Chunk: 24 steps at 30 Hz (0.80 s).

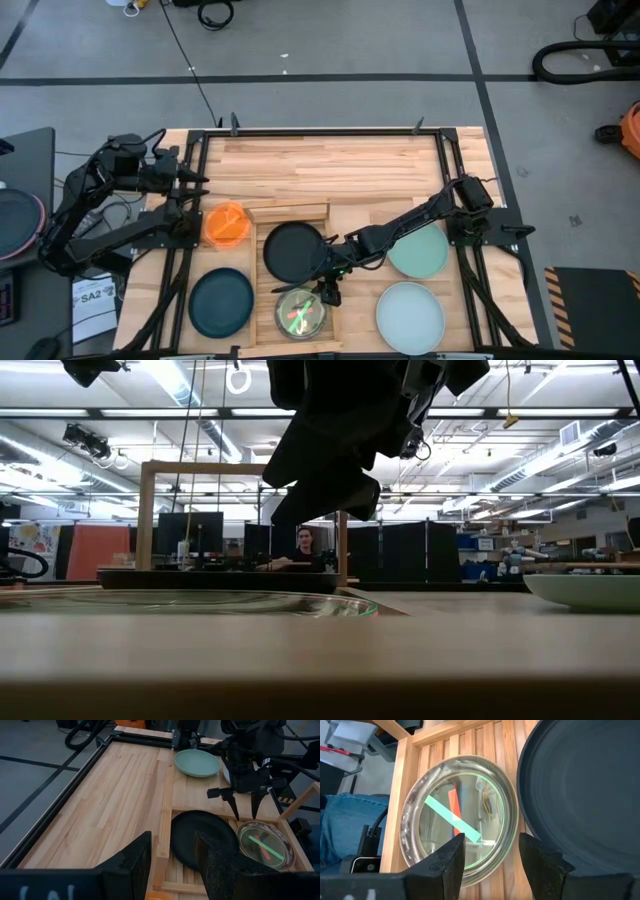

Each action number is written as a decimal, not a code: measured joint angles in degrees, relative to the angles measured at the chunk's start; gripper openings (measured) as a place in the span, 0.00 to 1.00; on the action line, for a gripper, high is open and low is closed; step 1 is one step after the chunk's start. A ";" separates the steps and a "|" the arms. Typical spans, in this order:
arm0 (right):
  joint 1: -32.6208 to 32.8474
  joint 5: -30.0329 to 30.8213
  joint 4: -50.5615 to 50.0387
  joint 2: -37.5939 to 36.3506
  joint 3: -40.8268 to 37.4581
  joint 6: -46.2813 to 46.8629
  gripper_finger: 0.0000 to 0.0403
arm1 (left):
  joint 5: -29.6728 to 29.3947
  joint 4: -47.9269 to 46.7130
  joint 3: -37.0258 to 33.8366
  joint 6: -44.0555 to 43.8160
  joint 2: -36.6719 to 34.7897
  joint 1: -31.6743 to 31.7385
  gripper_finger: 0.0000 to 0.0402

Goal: Place and stack plates onto a shelf
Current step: Stack the big black plate on top of the big black plate on the shelf

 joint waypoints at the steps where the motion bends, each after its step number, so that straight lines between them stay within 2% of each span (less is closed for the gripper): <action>1: 0.00 0.00 -0.01 0.00 0.00 0.00 0.47 | 0.00 0.00 0.00 0.01 0.00 0.00 0.39; 8: -0.11 -2.60 -0.05 0.00 0.01 -0.33 0.47 | 0.01 -0.02 0.00 -0.18 0.00 0.00 0.39; 13: -0.11 -6.06 -0.37 -0.98 0.02 -0.44 0.47 | 0.07 -0.74 0.00 -6.67 0.00 0.01 0.39; 20: -0.11 -5.40 -5.06 -5.34 0.02 -4.23 0.47 | 0.04 -11.67 0.00 -9.00 -0.02 -0.02 0.39; 24: -0.11 -0.79 -10.91 -8.98 0.02 -6.04 0.47 | 0.05 -14.79 0.00 -10.41 -0.02 -0.02 0.39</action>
